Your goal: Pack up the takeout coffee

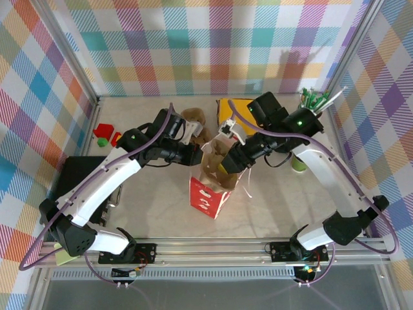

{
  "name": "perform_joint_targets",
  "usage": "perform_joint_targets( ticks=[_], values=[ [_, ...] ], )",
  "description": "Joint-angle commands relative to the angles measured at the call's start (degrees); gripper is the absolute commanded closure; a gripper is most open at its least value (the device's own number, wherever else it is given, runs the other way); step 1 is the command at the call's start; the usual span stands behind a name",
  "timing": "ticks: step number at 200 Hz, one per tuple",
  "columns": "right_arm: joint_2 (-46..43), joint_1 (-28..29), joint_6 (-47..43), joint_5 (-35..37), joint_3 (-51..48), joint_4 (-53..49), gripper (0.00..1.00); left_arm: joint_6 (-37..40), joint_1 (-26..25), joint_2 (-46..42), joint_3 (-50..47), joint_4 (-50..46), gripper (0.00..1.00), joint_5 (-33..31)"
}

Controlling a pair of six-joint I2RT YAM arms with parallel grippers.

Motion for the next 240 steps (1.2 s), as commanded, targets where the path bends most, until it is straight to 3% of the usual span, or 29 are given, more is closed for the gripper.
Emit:
perform_joint_targets(
  ticks=[1, 54, 113, 240],
  values=[
    [-0.13, 0.22, -5.16, 1.27, -3.13, 2.64, 0.60, 2.89, -0.57, -1.62, -1.10, 2.59, 1.00, 3.92],
    [2.00, -1.87, -7.52, 7.74, -7.82, 5.31, 0.60, 5.29, -0.56, -1.70, -2.10, 3.08, 1.00, 7.72],
    [1.44, -2.84, -2.53, 10.75, -12.68, 10.19, 0.61, 7.02, -0.57, -1.97, -3.05, 2.99, 1.00, 9.42],
    [-0.24, -2.87, 2.24, 22.04, -19.69, 13.16, 0.62, 6.76, -0.56, -2.76, -4.80, 5.28, 1.00, 8.19]
  ],
)
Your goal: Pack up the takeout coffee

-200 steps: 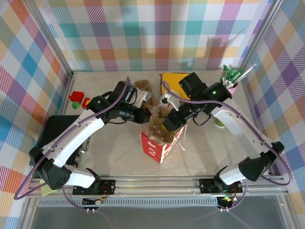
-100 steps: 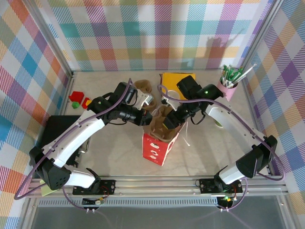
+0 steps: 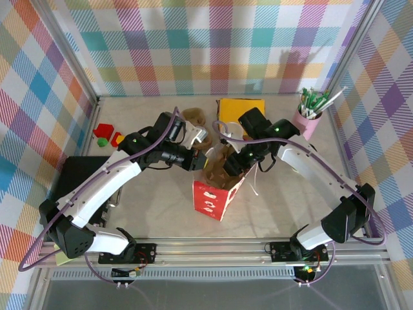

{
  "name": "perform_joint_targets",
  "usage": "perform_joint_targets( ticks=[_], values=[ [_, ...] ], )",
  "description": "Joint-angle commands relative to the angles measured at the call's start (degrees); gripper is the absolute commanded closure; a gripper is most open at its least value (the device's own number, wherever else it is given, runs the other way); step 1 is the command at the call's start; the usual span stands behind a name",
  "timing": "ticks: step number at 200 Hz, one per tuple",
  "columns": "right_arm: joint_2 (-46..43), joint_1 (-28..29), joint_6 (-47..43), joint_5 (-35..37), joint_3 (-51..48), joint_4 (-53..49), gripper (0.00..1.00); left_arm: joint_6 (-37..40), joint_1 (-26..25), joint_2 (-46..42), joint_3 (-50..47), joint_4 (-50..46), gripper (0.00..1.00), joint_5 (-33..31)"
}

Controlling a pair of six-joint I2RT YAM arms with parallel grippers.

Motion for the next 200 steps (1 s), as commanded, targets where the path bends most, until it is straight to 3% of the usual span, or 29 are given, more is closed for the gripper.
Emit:
perform_joint_targets(
  ticks=[1, 98, 200],
  values=[
    [-1.36, -0.16, 1.10, 3.07, -1.63, 0.84, 0.62, 0.77, -0.57, -1.64, -0.83, 1.17, 1.00, 1.10],
    [-4.59, 5.56, -3.82, 16.61, -7.57, 6.98, 0.62, -9.84, -0.48, -2.00, -3.45, 3.29, 1.00, -9.78],
    [0.48, 7.21, -8.88, 18.30, -7.47, 7.50, 0.61, -12.68, -0.39, -2.34, -3.29, 2.40, 1.00, -12.47]
  ],
)
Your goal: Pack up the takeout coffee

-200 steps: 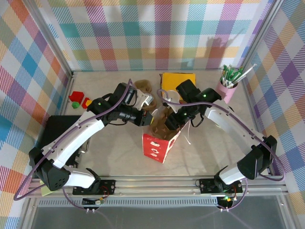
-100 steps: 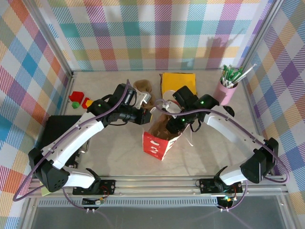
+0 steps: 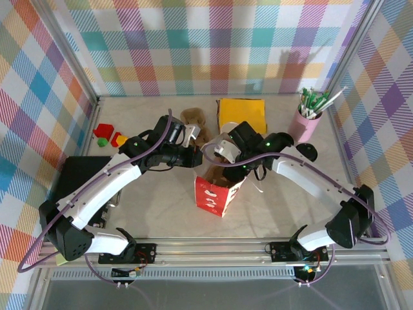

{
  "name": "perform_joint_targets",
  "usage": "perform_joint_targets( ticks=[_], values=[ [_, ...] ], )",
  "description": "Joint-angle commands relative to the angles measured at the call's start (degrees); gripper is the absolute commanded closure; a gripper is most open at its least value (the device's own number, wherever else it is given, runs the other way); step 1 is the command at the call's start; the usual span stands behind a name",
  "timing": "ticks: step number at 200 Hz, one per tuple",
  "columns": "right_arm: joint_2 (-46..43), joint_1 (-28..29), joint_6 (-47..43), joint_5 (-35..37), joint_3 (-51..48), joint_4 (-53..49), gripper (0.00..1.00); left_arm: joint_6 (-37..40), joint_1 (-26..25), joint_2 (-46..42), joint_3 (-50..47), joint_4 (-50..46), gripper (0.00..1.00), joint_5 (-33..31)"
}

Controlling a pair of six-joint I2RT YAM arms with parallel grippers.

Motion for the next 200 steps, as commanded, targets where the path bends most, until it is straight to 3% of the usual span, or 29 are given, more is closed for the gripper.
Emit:
perform_joint_targets(
  ticks=[1, 93, 146, 200],
  values=[
    [2.60, 0.18, -0.99, 1.42, 1.12, -2.58, 0.61, -0.51, -0.39, -1.21, 0.72, -1.99, 1.00, -2.10],
    [5.81, 0.36, 0.41, 1.69, 3.35, -5.23, 0.55, -2.16, -0.40, -1.87, 2.94, -5.88, 1.00, -4.85],
    [4.96, 0.46, 0.50, 0.94, 7.47, -7.20, 0.31, -2.20, -0.46, -1.69, 2.89, -6.48, 1.00, -5.61],
    [2.97, 0.46, 1.46, -0.19, 12.02, -8.85, 0.21, -2.20, -0.42, -1.47, 3.01, -7.07, 1.00, -5.93]
  ],
)
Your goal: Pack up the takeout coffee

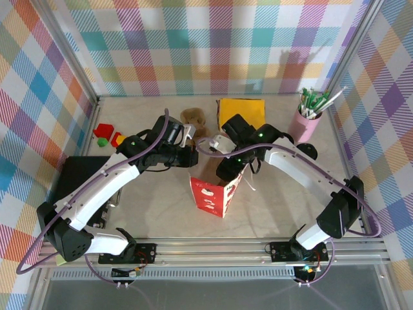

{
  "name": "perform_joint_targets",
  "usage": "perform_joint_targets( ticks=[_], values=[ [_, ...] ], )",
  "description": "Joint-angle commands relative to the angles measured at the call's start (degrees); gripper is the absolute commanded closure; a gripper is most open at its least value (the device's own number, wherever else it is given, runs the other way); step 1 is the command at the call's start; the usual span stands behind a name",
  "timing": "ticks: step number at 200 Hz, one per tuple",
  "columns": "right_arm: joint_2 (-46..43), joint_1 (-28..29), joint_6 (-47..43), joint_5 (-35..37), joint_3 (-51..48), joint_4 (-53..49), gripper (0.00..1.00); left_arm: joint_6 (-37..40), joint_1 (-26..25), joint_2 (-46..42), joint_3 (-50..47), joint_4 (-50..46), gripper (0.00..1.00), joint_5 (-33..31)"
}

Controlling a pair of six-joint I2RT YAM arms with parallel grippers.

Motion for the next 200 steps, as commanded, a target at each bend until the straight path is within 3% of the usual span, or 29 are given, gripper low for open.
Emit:
perform_joint_targets(
  ticks=[1, 101, 164, 200],
  values=[
    [-2.31, 0.24, 1.06, -1.13, 2.83, -3.05, 0.21, -0.56, -0.45, -1.06, 1.36, -2.45, 1.00, -1.38],
    [-4.38, 0.24, 7.89, -2.23, 14.03, -7.11, 0.17, -0.50, -0.45, -1.19, 1.47, -2.95, 1.00, -2.16],
    [-8.66, 0.24, 35.19, 5.54, 19.47, -7.50, 0.15, -1.59, -0.48, -1.32, 1.75, -2.86, 1.00, -3.26],
    [-12.33, 0.15, 49.50, 9.45, 13.46, -6.96, 0.16, -2.15, -0.83, -1.34, 5.69, -6.54, 0.64, -6.93]
  ],
)
